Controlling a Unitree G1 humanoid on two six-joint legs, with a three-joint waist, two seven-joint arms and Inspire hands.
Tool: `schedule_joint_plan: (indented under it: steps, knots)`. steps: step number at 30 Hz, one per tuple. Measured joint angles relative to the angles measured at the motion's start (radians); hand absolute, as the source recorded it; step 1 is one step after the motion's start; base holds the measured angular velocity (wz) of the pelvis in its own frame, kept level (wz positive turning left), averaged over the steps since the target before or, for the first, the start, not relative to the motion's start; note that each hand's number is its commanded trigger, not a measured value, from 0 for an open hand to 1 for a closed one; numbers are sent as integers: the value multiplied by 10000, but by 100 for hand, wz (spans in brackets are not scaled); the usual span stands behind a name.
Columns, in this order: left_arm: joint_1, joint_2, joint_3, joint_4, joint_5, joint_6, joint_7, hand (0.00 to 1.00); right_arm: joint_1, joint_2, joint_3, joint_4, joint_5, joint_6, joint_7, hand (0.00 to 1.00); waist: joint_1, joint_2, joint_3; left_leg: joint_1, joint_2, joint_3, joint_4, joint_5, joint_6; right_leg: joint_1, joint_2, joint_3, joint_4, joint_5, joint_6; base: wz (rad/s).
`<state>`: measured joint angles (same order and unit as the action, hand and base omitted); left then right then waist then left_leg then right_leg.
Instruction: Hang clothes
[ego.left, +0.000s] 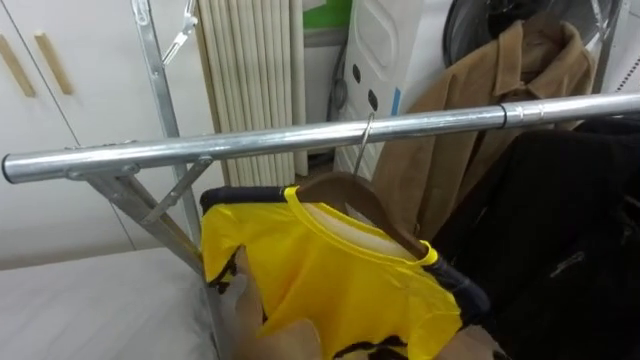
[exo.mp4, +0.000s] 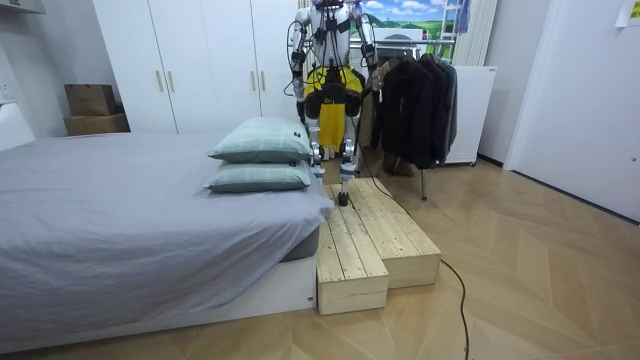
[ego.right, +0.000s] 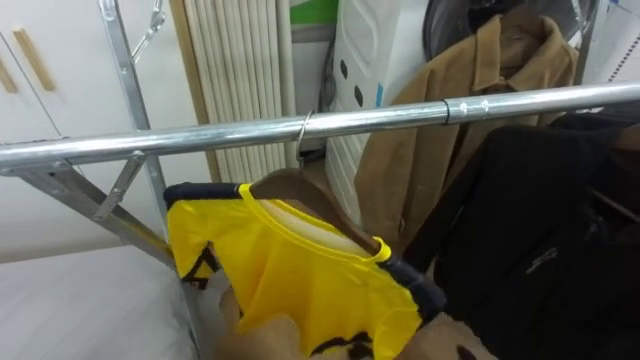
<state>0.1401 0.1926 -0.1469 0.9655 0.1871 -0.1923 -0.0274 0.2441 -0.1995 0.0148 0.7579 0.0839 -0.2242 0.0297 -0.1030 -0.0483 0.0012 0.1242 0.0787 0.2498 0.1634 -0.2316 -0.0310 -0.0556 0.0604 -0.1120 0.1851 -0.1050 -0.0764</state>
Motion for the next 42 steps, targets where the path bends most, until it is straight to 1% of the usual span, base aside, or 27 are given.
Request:
schedule_joint_plan:
  steps: [2,5,8,10,11,12,14,16,18,20,22,24,26,28,30,31,33,36,42]
  knots:
    - [69,-16,66,-3,4,-56,76,0,160,7,-3,452,-8,-46,-53,0,-13,20,0,36,-4,1,1,-1,0,22,5,47,3,-10,13,-2]
    - [96,-16,142,128,3,-115,256,0,171,94,-7,1402,123,-62,-49,0,14,67,8,25,-9,38,-25,-1,0,-21,7,65,8,-11,16,-1]
    - [95,-34,316,447,0,-148,268,0,192,154,-15,2361,905,-44,94,0,12,129,-17,58,-9,131,-34,-2,0,-27,23,159,10,-13,18,-5]
    - [147,-39,369,574,-9,-207,267,0,252,265,-212,2758,1250,-40,174,0,30,173,-44,78,-10,157,-34,-2,0,-14,52,272,14,-12,19,-9]
    - [145,-85,482,772,-15,-308,265,0,244,413,-434,3048,1522,-37,169,0,40,211,-62,78,-5,164,-30,-2,0,7,63,295,12,-12,19,-5]
    - [125,-130,558,906,-24,-324,265,0,248,537,-597,3345,1686,-34,171,0,-16,233,-80,84,-5,159,-30,-2,0,12,61,286,15,-12,19,0]
    - [145,-227,692,1065,-33,-339,253,0,292,665,-797,3692,1973,72,252,0,-16,293,-61,97,-3,131,-33,-2,0,15,61,278,20,-12,19,0]
    - [64,-272,790,1347,-84,-376,248,0,298,792,-1084,4033,2290,151,429,0,-25,323,-60,106,-4,68,-33,-2,0,18,60,271,37,-12,19,0]
    - [24,-279,970,1645,-463,-374,216,0,274,807,-1291,4369,2667,376,598,0,-31,385,-45,106,-1,67,-34,-2,0,12,61,262,61,-12,19,0]
    - [25,-292,1099,1754,-772,-357,152,0,248,806,-1449,4521,2847,543,699,0,-2,429,-47,113,0,63,-39,-3,0,12,62,262,70,-12,19,0]
    - [33,-372,1349,1771,-813,-338,102,0,230,805,-1560,4587,3058,715,811,0,3,480,-41,137,-1,53,-41,-4,0,26,65,265,70,-10,17,0]
    - [11,-549,1708,1845,-893,-267,-1,0,165,809,-1567,4800,3125,868,837,0,7,493,-30,205,0,54,-46,-7,1,29,70,275,73,-10,17,0]
    - [8,-607,1827,1855,-951,-213,-60,0,77,811,-1566,4817,3124,1021,841,0,17,518,-50,210,0,53,-48,-12,1,21,70,282,98,-20,28,0]
    - [-12,-607,1826,1854,-1129,-160,-73,0,-40,774,-1558,4823,3120,1145,842,0,22,552,-67,213,-3,19,-92,-34,-2,-2,76,302,179,-34,32,0]
    - [-124,-627,1825,1887,-1167,-29,-73,0,-124,772,-1549,4870,3120,1217,874,0,44,594,-85,250,-2,-13,-136,-41,-13,15,86,301,201,-23,18,0]
    - [-159,-636,1824,1927,-1169,4,-73,0,-162,771,-1549,4875,3122,1263,894,0,43,575,-75,265,-2,-13,-136,-41,-13,14,86,301,201,-23,17,0]
    - [-216,-651,1823,1938,-1169,145,-71,0,-232,761,-1544,4926,3117,1415,922,0,40,578,-80,294,-3,-20,-135,-41,-13,16,83,297,200,-22,18,0]
    - [-266,-651,1824,1939,-1167,238,-70,0,-268,757,-1544,4937,3116,1593,922,0,46,576,-78,281,-5,-40,-134,-40,-13,15,80,288,197,-19,19,0]
    - [-310,-662,1823,1945,-1168,379,-63,0,-281,758,-1550,4987,3127,1606,916,0,45,574,-70,280,-4,-63,-128,-38,-12,20,80,284,181,-18,18,0]
